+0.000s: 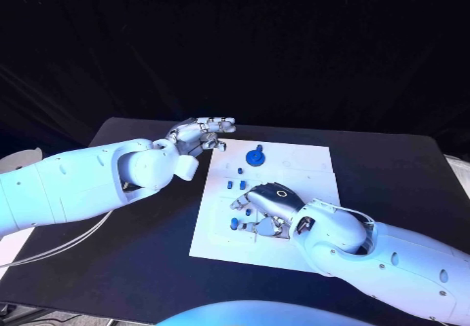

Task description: Assemble the parts on the task board

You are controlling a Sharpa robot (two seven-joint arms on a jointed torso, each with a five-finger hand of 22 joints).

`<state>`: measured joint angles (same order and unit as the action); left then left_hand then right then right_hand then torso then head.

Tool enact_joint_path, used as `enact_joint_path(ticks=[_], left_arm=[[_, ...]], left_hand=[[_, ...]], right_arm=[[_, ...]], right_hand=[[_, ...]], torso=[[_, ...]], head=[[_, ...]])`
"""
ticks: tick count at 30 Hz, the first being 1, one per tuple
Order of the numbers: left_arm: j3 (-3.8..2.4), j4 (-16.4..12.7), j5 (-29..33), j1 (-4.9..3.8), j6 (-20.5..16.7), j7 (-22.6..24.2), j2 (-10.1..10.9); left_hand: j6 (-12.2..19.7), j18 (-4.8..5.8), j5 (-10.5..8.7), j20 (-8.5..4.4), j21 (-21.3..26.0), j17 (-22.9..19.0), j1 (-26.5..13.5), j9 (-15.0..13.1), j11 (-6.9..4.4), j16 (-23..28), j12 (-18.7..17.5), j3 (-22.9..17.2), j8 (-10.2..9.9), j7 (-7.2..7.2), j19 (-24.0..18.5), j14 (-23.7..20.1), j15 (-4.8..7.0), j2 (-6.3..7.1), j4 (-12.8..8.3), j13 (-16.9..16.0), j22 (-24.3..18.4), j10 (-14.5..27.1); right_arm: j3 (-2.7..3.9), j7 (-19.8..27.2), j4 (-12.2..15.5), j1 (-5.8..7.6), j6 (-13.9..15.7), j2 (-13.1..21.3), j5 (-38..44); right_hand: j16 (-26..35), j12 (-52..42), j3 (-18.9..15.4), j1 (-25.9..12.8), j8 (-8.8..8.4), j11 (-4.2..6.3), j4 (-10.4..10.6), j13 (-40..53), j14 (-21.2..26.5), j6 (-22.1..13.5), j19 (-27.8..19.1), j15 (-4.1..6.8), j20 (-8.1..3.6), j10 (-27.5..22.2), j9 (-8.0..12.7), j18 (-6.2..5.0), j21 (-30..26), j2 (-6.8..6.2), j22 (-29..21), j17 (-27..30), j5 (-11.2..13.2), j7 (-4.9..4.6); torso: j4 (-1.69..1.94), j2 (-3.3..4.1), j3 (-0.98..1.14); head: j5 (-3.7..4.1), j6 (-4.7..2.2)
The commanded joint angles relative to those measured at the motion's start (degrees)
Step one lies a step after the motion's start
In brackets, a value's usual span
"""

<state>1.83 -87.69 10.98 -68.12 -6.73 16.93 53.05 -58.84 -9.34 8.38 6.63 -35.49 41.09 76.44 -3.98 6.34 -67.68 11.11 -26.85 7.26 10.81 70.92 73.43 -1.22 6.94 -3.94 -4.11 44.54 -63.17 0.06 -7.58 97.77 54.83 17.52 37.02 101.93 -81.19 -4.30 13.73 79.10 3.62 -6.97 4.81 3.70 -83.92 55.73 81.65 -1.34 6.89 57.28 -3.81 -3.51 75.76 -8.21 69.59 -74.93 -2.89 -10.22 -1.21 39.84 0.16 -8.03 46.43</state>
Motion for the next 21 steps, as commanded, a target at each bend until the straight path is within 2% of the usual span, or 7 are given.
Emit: enact_joint_path(ticks=[1,8,11,14,16,18,21], left_arm=[[-0.02,-0.1,-0.1,-0.01,1.1,0.1,0.1],[0.03,-0.4,-0.1,-0.01,1.0,0.1,0.4],[0.07,-0.7,-0.1,-0.01,0.9,0.2,0.7],[0.09,-1.2,-0.1,-0.02,0.8,0.2,0.8],[0.11,-1.5,-0.1,-0.02,0.7,0.2,0.9],[0.23,-1.8,-0.1,-0.02,0.7,0.2,0.9],[0.44,-2.1,-0.1,-0.02,0.7,0.2,0.9]], left_hand=[[0.5,-1.1,0.01,0.09,0.4,-0.1,-0.2,0.0,0.11,0.1,0.2,0.3,0.1,-0.11,-0.1,-0.3,-0.03,-0.07,-0.1,0.0,0.0,0.5],[0.5,-1.1,0.01,0.09,0.4,-0.1,-0.2,0.0,0.11,0.1,0.2,0.3,0.1,-0.11,-0.1,-0.3,-0.03,-0.07,-0.1,0.0,0.0,0.5],[0.5,-1.1,0.01,0.09,0.4,-0.1,-0.2,0.0,0.11,0.1,0.2,0.3,0.1,-0.11,-0.1,-0.3,-0.03,-0.07,-0.1,0.0,0.0,0.5],[0.5,-1.1,0.01,0.09,0.4,-0.1,-0.2,0.0,0.11,0.1,0.2,0.3,0.1,-0.11,-0.1,-0.3,-0.03,-0.07,-0.1,0.0,0.0,0.5],[0.5,-1.1,0.01,0.09,0.4,-0.1,-0.2,0.0,0.11,0.1,0.2,0.3,0.1,-0.11,-0.1,-0.3,-0.03,-0.07,-0.1,0.0,0.0,0.5],[0.5,-1.1,0.01,0.09,0.4,-0.1,-0.2,0.0,0.11,0.1,0.2,0.3,0.1,-0.11,-0.1,-0.3,-0.03,-0.07,-0.1,0.0,0.0,0.5],[0.5,-1.1,0.01,0.09,0.4,-0.1,-0.2,0.0,0.11,0.1,0.2,0.3,0.1,-0.11,-0.1,-0.3,-0.03,-0.07,-0.1,0.0,0.0,0.5]], right_arm=[[0.45,1.5,1.9,0.01,5.8,2.0,-0.9],[1.65,-0.9,8.3,2.24,7.3,12.6,-12.7],[1.81,-5.0,10.7,3.47,6.1,18.3,-19.1],[1.65,-9.7,12.3,3.97,5.5,23.2,-22.4],[1.33,-12.5,13.2,3.75,5.3,25.7,-23.3],[1.05,-15.0,14.1,3.19,5.3,27.7,-23.3],[0.75,-17.9,15.1,2.25,5.2,29.6,-22.5]], right_hand=[[0.6,-0.4,-0.8,0.3,0.09,0.13,0.1,0.1,-3.3,0.4,-0.1,-0.31,0.29,1.0,0.0,-1.22,-0.6,0.62,-0.5,-0.9,-0.1,-0.07],[0.7,-5.0,-2.2,0.0,0.96,1.96,1.3,1.5,-3.3,3.3,0.0,1.0,-0.52,11.0,-0.4,-1.27,-0.7,1.88,-0.6,-0.5,-0.2,0.88],[-1.3,-8.6,-3.4,-1.1,1.18,3.66,2.4,3.7,-4.0,4.0,1.4,2.36,-1.82,17.9,-0.4,-0.63,1.6,1.32,2.4,-3.3,-0.6,2.06],[-3.0,-13.5,-6.0,-4.1,2.01,5.21,4.4,7.8,-4.5,5.0,2.8,3.74,-3.26,23.4,-0.6,0.02,3.8,0.63,5.3,-5.6,-3.9,3.43],[-3.0,-23.0,-8.3,-5.7,2.89,5.98,5.9,17.5,-4.5,5.9,3.1,4.42,-4.13,25.5,-0.8,0.18,4.3,0.62,5.9,-5.4,-6.7,4.23],[-3.4,-43.4,-11.8,-4.2,4.06,6.55,7.1,41.2,-4.6,5.4,3.4,4.96,-5.17,21.9,-1.4,0.29,4.9,2.11,6.6,-5.9,-8.0,5.09],[-4.3,-57.8,-14.4,-5.3,5.14,6.39,9.0,56.8,-4.8,5.7,3.7,4.61,-4.74,24.1,-2.0,0.45,5.4,2.75,7.4,-7.2,-8.5,4.88]], torso=[[-0.15,-0.04,-0.03],[-0.53,-0.24,-0.15],[-1.08,-0.43,-0.29],[-1.57,-0.54,-0.44],[-1.91,-0.58,-0.53],[-2.25,-0.61,-0.52],[-2.58,-0.67,-0.54]], head=[[0.43,-0.26],[2.57,-1.25],[3.57,-1.57],[4.94,-2.12],[5.29,-2.3],[5.59,-2.47],[6.15,-2.41]])
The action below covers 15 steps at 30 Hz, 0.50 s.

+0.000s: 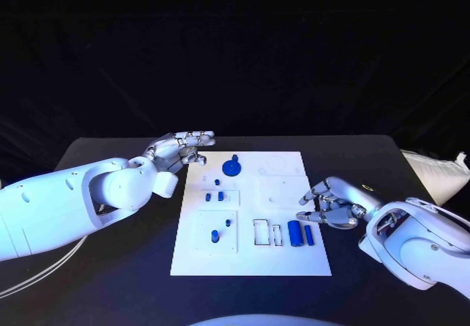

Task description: Assemble the parts on the task board

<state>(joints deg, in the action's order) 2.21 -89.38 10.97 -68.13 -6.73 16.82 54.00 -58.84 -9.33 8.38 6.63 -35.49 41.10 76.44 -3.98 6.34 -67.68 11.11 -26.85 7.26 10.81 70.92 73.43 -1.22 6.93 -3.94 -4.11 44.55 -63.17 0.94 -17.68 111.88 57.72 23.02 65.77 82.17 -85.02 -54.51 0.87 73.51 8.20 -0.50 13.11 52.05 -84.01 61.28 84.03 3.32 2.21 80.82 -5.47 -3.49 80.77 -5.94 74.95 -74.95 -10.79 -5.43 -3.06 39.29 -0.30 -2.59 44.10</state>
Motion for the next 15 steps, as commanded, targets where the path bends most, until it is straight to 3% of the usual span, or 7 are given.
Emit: enact_joint_path(ticks=[1,5,10,15], left_arm=[[0.11,-0.5,0.0,0.0,0.7,0.3,0.0],[0.24,-0.5,0.0,0.0,0.8,0.3,-0.1],[0.3,-0.5,0.0,0.0,0.8,0.3,-0.1],[0.32,-0.5,0.0,0.0,0.8,0.3,-0.1]], left_hand=[[0.5,-1.1,0.01,0.09,0.4,-0.1,-0.2,0.0,0.11,0.1,0.2,0.3,0.1,-0.11,-0.1,-0.3,-0.03,-0.07,-0.1,0.0,-0.1,0.5],[0.5,-1.1,0.01,0.09,0.4,-0.1,-0.2,0.0,0.11,0.1,0.2,0.3,0.1,-0.11,-0.1,-0.3,-0.03,-0.07,-0.1,0.0,-0.1,0.5],[0.5,-1.1,0.0,0.1,0.4,-0.1,-0.3,0.0,0.11,0.1,0.3,0.4,0.2,-0.1,-0.1,-0.3,-0.04,-0.04,-0.1,0.0,-0.1,0.5],[0.5,-1.1,0.0,0.1,0.4,-0.1,-0.3,0.0,0.11,0.1,0.3,0.4,0.2,-0.1,-0.1,-0.3,-0.04,-0.04,-0.1,0.0,-0.1,0.5]], right_arm=[[-0.2,-8.6,1.3,-0.9,-0.4,1.1,-2.3],[-0.42,-11.5,1.9,-1.74,-1.1,1.7,-0.1],[-0.61,-13.7,1.9,-2.62,-2.1,0.5,2.5],[-0.68,-14.6,1.4,-3.61,-2.3,-1.3,4.4]], right_hand=[[-0.8,-10.9,-2.1,0.0,0.95,-0.08,1.3,12.1,-4.8,0.3,1.4,0.05,-0.02,1.1,-0.6,0.5,0.6,0.91,2.3,-7.7,-0.8,-0.07],[-1.3,-16.8,-4.3,0.0,2.1,-0.03,2.6,19.1,-4.9,0.4,1.5,0.18,-0.02,1.7,-1.7,0.61,0.9,1.73,2.9,-8.4,-1.6,0.17],[-1.5,-18.0,-6.0,-0.7,2.65,-0.07,3.3,20.9,-4.9,0.0,1.6,0.24,0.07,1.7,-2.3,0.69,1.1,1.99,3.2,-8.8,-1.9,0.14],[-1.7,-18.5,-6.8,-1.2,2.84,-0.11,3.5,21.8,-4.9,-0.2,1.7,0.21,0.11,1.7,-2.6,0.73,1.2,2.13,3.3,-9.0,-2.0,0.12]], torso=[[-0.86,-0.13,-0.1],[-1.11,-0.29,-0.18],[-0.91,-0.29,-0.26],[-0.96,-0.22,-0.25]], head=[[0.71,-0.09],[0.83,0.01],[1.0,0.1],[0.44,0.32]])
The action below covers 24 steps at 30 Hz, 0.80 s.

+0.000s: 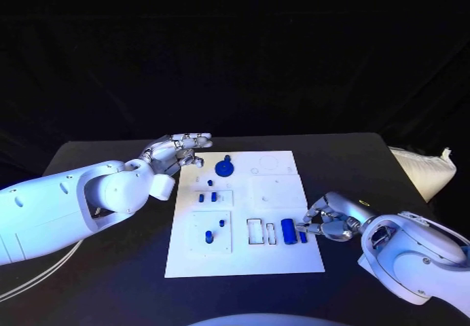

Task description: Assemble the parts on the task board

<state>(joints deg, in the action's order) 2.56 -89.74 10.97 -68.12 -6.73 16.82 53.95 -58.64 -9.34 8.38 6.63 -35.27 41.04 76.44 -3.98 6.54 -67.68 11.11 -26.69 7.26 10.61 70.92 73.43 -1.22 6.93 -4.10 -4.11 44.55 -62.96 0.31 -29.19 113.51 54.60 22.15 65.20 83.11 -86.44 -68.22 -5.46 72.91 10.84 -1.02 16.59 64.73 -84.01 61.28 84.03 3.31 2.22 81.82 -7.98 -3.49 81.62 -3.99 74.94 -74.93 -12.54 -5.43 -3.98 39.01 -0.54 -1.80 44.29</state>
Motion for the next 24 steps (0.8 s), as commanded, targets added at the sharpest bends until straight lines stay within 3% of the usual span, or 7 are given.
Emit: enact_joint_path(ticks=[1,7,14,24], left_arm=[[-0.02,-0.1,0.0,-0.01,0.8,0.3,0.0],[-0.02,0.0,0.0,-0.01,0.8,0.3,0.1],[-0.02,0.1,0.0,-0.01,0.9,0.2,0.0],[-0.02,0.3,0.0,-0.01,1.1,0.1,0.0]], left_hand=[[0.3,-1.1,0.0,0.1,0.2,-0.1,-0.3,0.0,-0.09,0.1,0.3,0.3,0.2,0.1,-0.1,-0.3,-0.04,-0.04,0.0,0.0,-0.1,0.3],[0.3,-1.1,0.0,0.1,0.2,-0.1,-0.3,0.0,-0.09,0.1,0.3,0.3,0.2,0.1,-0.1,-0.3,-0.04,-0.04,0.0,0.0,-0.1,0.3],[0.3,-1.1,0.0,0.1,0.2,-0.1,-0.3,0.0,-0.09,0.1,0.3,0.3,0.2,0.1,-0.1,-0.3,-0.04,-0.04,0.0,0.0,-0.1,0.3],[0.3,-1.1,0.0,0.1,0.2,-0.1,-0.3,0.0,-0.09,0.1,0.3,0.3,0.2,0.1,-0.1,-0.3,-0.04,-0.04,0.0,0.0,-0.1,0.3]], right_arm=[[-0.06,-3.2,-0.4,-0.64,-1.5,-1.0,3.7],[-0.07,-3.5,-1.5,-1.3,-1.8,-2.9,4.9],[-0.08,-3.5,-2.4,-1.66,-1.9,-4.6,6.2],[-0.07,-3.7,-4.2,-1.87,-3.4,-6.7,7.0]], right_hand=[[-0.3,-5.0,-0.6,-0.6,0.23,0.41,0.0,9.3,-4.9,-0.3,1.7,0.21,0.1,0.8,-0.1,0.73,0.4,0.23,3.4,-9.0,-0.3,0.11],[-0.3,-5.3,-0.9,-0.8,0.32,0.4,0.0,9.7,-4.9,-0.4,1.7,0.2,0.12,0.9,-0.3,0.75,0.4,0.36,3.4,-9.1,-0.5,0.11],[-0.5,-5.9,-1.1,-0.9,0.43,0.4,0.0,10.4,-5.0,-0.4,1.8,0.19,0.13,1.1,-0.4,0.79,0.5,0.5,3.6,-9.3,-0.6,0.11],[-0.6,-6.2,-1.3,-0.7,0.52,0.4,-0.1,10.8,-5.0,-0.5,1.8,0.19,0.14,1.2,-0.5,0.81,0.6,0.69,3.7,-9.5,-0.8,0.12]], torso=[[-0.06,0.05,-0.02],[-0.23,0.03,-0.06],[-0.09,0.03,-0.07],[-0.15,0.04,-0.12]], head=[[-0.38,0.14],[-0.69,0.3],[-0.77,0.48],[-1.13,0.67]])
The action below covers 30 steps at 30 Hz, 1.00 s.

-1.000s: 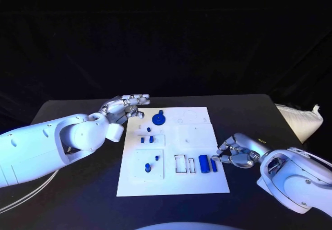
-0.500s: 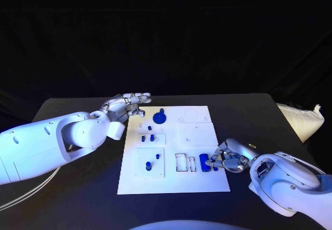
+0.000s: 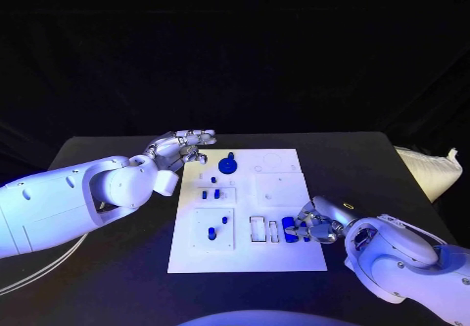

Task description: Assemble the parts on the task board

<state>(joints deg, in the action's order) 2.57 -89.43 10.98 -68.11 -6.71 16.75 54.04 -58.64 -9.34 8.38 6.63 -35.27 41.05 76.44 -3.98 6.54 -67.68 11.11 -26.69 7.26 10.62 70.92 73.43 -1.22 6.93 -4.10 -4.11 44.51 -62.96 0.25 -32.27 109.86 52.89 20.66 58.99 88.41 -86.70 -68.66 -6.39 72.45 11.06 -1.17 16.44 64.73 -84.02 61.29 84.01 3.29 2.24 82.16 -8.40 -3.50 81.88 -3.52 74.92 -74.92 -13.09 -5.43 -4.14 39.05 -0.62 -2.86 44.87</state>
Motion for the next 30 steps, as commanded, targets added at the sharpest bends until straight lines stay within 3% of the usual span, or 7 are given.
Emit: enact_joint_path(ticks=[1,9,16,20,30], left_arm=[[-0.03,0.0,0.0,-0.02,1.1,0.1,-0.1],[-0.02,-0.1,0.0,-0.02,1.3,-0.1,0.0],[-0.02,0.0,0.0,-0.02,1.4,-0.2,0.1],[-0.02,0.0,0.0,-0.02,1.5,-0.3,0.2],[-0.01,-0.1,-0.1,-0.01,1.6,-0.3,0.2]], left_hand=[[0.3,-1.1,0.0,0.1,0.2,-0.1,-0.3,0.0,-0.09,0.1,0.3,0.3,0.2,0.1,-0.1,-0.3,-0.04,-0.04,0.0,0.0,0.0,0.3],[0.4,-1.1,-0.01,0.12,0.2,-0.2,-0.4,0.0,-0.07,0.1,0.4,0.4,0.2,0.11,-0.1,-0.4,-0.06,-0.03,0.0,0.0,-0.1,0.4],[0.4,-1.1,-0.01,0.12,0.3,-0.2,-0.4,0.0,-0.07,0.1,0.4,0.4,0.3,0.12,-0.1,-0.4,-0.06,-0.02,0.0,0.0,-0.1,0.4],[0.4,-1.1,-0.01,0.13,0.3,-0.3,-0.4,0.0,-0.06,0.2,0.5,0.5,0.3,0.12,-0.1,-0.4,-0.07,0.0,0.0,0.0,-0.1,0.5],[0.4,-1.1,-0.01,0.13,0.3,-0.3,-0.4,0.0,-0.06,0.2,0.5,0.5,0.3,0.12,-0.1,-0.4,-0.07,0.0,0.0,0.0,-0.1,0.5]], right_arm=[[-0.01,-0.7,-0.8,-0.21,-2.2,-0.8,1.7],[-0.01,-1.0,-3.2,-1.06,-4.8,-2.9,1.9],[-0.02,-1.2,-4.1,-1.87,-5.0,-4.1,1.8],[-0.01,-1.3,-4.3,-2.02,-3.7,-4.3,1.7],[0.26,-1.3,-2.3,-2.12,4.0,-3.2,0.0]], right_hand=[[-0.3,-5.8,-0.3,-0.3,0.31,0.55,0.0,10.8,-5.0,-0.5,1.8,0.2,0.12,0.9,-0.1,0.82,0.3,0.23,3.7,-9.5,-0.2,0.12],[-0.4,-5.7,-0.4,0.7,0.62,0.54,-0.2,11.1,-5.0,-0.5,1.8,0.18,0.15,0.7,-0.4,0.84,0.4,0.95,3.8,-9.6,-0.6,0.13],[-0.5,-5.8,-0.6,1.8,1.41,0.75,-0.3,11.6,-5.0,0.4,1.9,0.32,0.08,0.8,-1.0,0.89,0.6,1.93,4.1,-9.8,-1.6,0.4],[-0.6,-6.1,-0.8,1.9,1.95,0.99,-0.2,12.0,-5.1,1.1,2.0,0.49,-0.04,1.0,-1.4,0.97,0.8,2.41,4.5,-10.0,-2.5,0.69],[-1.0,-7.9,-1.0,3.1,2.94,1.82,-0.3,14.1,-5.2,3.0,2.4,1.19,-0.66,2.2,-2.7,1.17,1.5,3.99,5.4,-10.6,-6.2,1.61]], torso=[[0.04,0.02,-0.04],[0.06,0.0,-0.08],[-0.04,-0.06,-0.06],[-0.1,-0.05,-0.09],[-0.09,-0.06,-0.02]], head=[[-0.07,0.13],[-0.4,0.34],[-0.59,0.5],[-0.52,0.44],[-0.53,0.4]])
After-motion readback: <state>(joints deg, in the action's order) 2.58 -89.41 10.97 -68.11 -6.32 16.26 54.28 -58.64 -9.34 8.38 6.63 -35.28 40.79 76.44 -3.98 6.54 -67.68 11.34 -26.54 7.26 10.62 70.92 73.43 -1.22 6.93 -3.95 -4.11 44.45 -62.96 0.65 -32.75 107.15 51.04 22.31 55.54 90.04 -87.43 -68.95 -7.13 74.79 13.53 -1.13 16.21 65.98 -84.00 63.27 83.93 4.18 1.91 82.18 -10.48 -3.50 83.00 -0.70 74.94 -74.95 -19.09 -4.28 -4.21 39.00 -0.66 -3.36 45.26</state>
